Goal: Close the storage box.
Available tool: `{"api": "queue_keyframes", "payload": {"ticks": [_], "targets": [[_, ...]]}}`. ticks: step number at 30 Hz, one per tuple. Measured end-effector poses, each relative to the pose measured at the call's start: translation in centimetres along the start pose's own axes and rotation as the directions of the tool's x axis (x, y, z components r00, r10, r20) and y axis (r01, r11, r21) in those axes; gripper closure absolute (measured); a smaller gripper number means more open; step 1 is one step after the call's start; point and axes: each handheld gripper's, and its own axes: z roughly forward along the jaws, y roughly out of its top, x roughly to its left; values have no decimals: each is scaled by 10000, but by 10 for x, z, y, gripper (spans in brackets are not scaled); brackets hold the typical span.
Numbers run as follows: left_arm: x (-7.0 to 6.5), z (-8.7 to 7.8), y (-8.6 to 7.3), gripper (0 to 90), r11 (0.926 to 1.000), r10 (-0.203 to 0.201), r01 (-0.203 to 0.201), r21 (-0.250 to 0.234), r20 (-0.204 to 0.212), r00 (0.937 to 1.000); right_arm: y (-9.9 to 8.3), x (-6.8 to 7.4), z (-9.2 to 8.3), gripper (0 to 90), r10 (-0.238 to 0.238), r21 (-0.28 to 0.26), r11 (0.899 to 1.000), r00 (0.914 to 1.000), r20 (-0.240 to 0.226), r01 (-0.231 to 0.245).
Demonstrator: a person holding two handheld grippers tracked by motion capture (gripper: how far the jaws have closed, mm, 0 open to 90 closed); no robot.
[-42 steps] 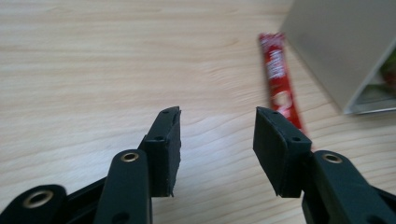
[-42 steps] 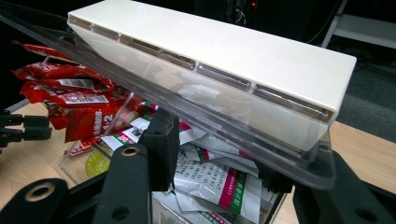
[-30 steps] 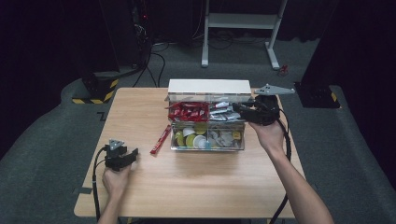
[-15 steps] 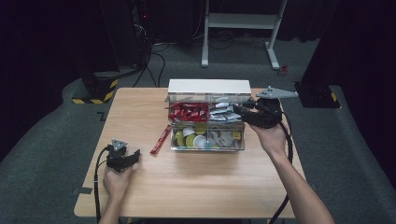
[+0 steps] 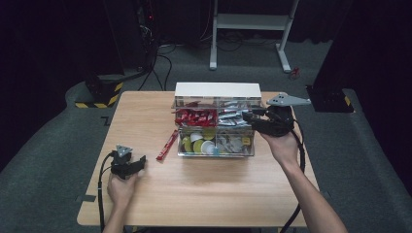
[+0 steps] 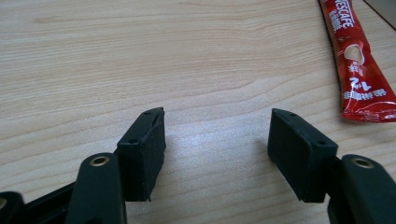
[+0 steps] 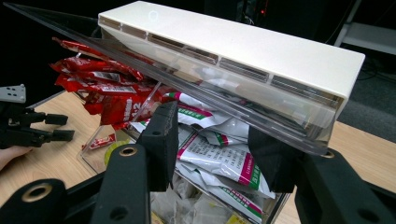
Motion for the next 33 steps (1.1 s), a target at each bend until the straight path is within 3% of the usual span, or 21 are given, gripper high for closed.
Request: {"api": "queue_keyframes", "payload": {"ticks": [24,33], "targets": [[0,0,0,372,10000,-4,4,-1,-1,10000,-17,1,4,505,-55,330,9994,9999,-164,61],[0,0,0,370,10000,17,-17,4,-3,10000,-28,-12,-4,476,455,196,9988,9990,35,-455]]}}
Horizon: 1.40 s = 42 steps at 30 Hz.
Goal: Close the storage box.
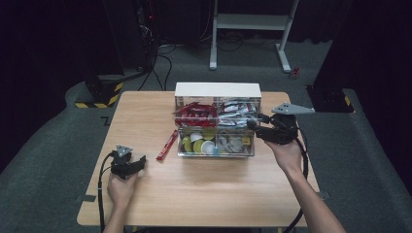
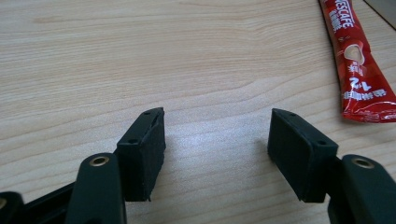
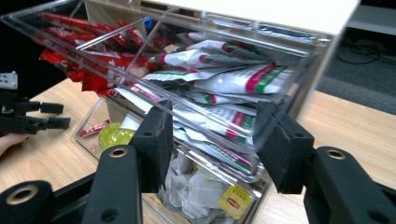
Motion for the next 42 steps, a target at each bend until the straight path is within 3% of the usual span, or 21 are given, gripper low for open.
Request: {"api": "queue_keyframes", "payload": {"ticks": [9,26,42], "targets": [[0,0,0,369,10000,0,0,1,7,10000,-10,-9,-7,476,42,-159,9999,9998,191,-39],[0,0,0,368,10000,-22,22,0,1,10000,-33,-39,-33,472,885,-959,9921,9929,793,-808],[0,0,0,364,10000,-20,20,-1,24,10000,-69,-68,-42,466,1845,-1340,9767,9750,1242,-1677]]}}
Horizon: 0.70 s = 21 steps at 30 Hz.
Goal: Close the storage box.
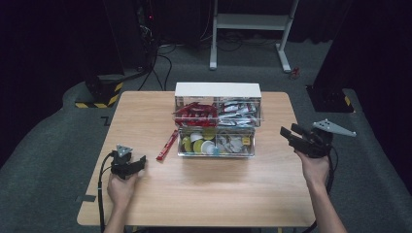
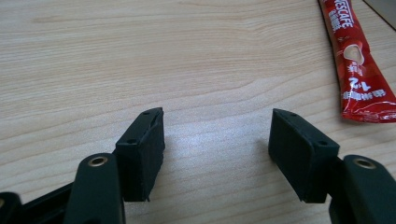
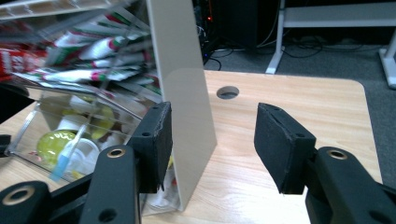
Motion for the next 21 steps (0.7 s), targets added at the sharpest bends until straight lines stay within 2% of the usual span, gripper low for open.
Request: {"api": "queue_keyframes", "payload": {"ticks": [3,5,6,13,21], "targets": [[0,0,0,362,10000,-5,5,2,18,10000,-7,-5,1,461,140,14,9999,9997,195,-140],[0,0,0,362,10000,-9,9,2,20,10000,-10,-6,2,461,74,56,10000,9993,363,-76],[0,0,0,362,10000,-7,7,8,-2,10000,-16,-7,3,461,-69,136,9999,9980,636,61],[0,0,0,356,10000,-18,18,13,-22,10000,-30,-10,9,460,-32,347,9994,9959,902,0],[0,0,0,354,10000,-25,25,17,-37,10000,-53,-19,19,453,295,796,9961,9924,1191,-392]]}}
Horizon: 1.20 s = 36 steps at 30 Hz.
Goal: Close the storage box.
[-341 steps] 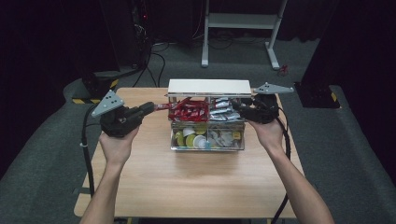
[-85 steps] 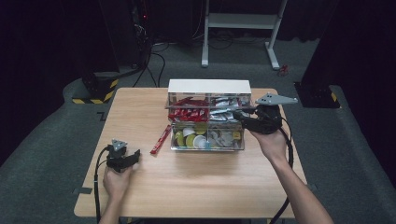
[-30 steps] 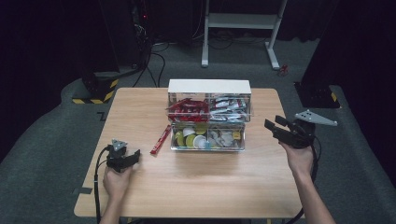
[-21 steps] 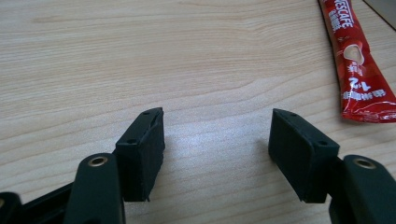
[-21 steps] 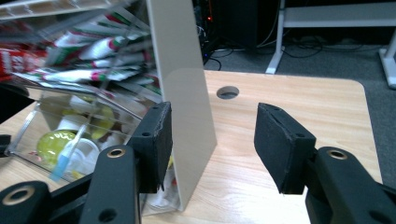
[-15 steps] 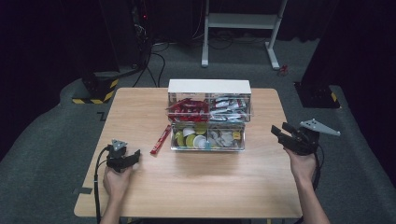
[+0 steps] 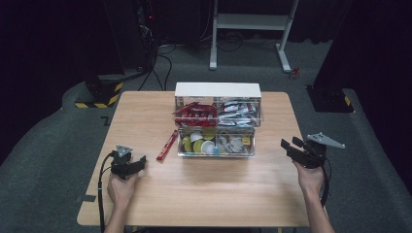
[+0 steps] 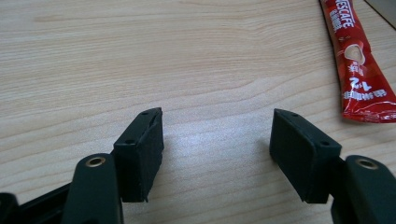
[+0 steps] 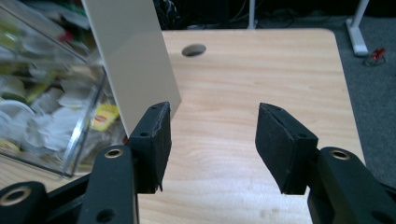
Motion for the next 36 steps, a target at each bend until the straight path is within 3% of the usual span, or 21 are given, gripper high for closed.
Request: {"api": "queue_keyframes", "payload": {"ticks": [6,20,24,34,36], "targets": [[0,0,0,352,10000,3,-3,21,1,10000,-10,-4,6,444,-141,203,9997,9996,260,136],[0,0,0,346,10000,33,-33,33,12,10000,-29,-12,29,428,125,839,9963,9982,591,-174],[0,0,0,347,10000,30,-30,33,11,10000,-33,-10,41,428,-95,1207,9927,9979,637,17],[0,0,0,345,10000,36,-36,37,20,10000,-43,-10,63,435,-105,1689,9856,9964,846,-39],[0,0,0,345,10000,37,-37,41,20,10000,-44,-9,66,434,-335,1819,9832,9950,942,159]]}}
